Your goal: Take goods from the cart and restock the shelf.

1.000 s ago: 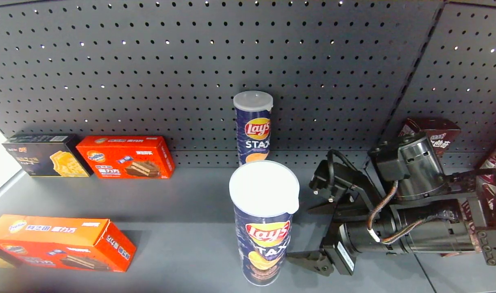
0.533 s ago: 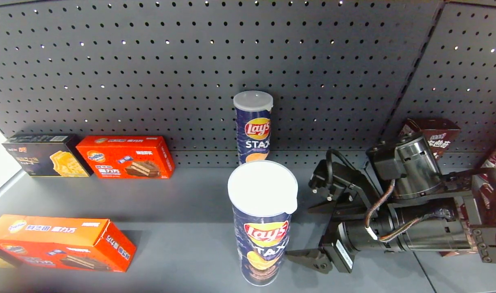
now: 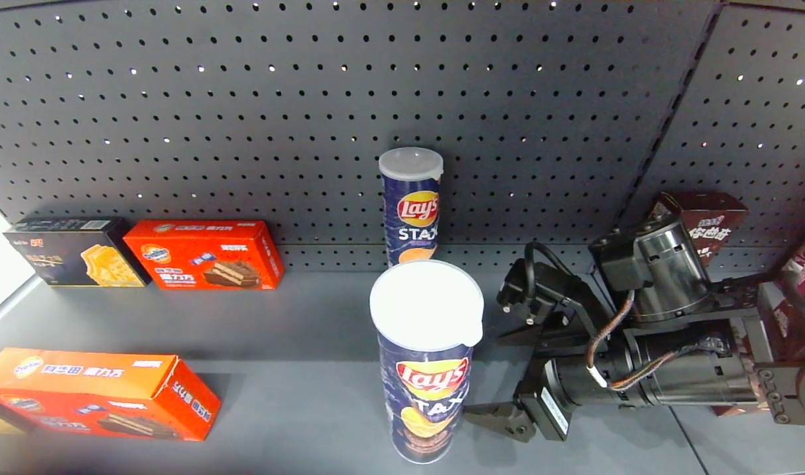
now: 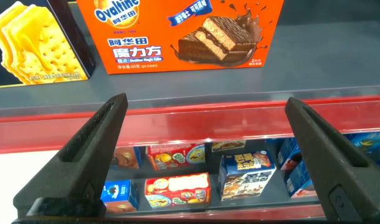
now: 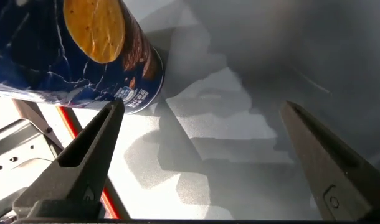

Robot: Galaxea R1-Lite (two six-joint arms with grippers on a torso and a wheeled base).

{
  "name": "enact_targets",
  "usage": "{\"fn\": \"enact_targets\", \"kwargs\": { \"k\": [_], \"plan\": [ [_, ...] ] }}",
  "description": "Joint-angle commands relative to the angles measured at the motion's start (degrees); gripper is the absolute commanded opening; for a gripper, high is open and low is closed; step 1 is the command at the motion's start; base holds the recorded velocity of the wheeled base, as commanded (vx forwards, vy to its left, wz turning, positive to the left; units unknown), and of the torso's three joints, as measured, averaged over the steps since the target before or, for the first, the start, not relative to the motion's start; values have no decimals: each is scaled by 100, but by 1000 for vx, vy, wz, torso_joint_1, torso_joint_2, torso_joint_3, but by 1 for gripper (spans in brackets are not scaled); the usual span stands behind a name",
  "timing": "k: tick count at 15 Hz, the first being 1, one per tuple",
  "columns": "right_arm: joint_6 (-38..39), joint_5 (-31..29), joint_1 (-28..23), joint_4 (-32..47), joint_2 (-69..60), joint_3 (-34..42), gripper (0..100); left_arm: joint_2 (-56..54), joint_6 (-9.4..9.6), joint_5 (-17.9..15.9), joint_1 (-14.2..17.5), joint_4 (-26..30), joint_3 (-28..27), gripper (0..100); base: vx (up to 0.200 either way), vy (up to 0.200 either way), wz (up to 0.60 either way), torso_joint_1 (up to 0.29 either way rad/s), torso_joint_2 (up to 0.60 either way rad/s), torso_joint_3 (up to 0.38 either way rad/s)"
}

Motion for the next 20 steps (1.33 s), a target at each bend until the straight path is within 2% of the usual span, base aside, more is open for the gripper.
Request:
{"fn": "enact_targets", "kwargs": {
  "k": [1,20],
  "plan": [
    [-10,1,6,-1,9,8,100,9,0,0,1,0,1,100,0,0,0,0,0,0],
    [-19,-43,6,-124,193,8,100,9,8,-9,1,0,1,100,0,0,0,0,0,0]
  ]
}}
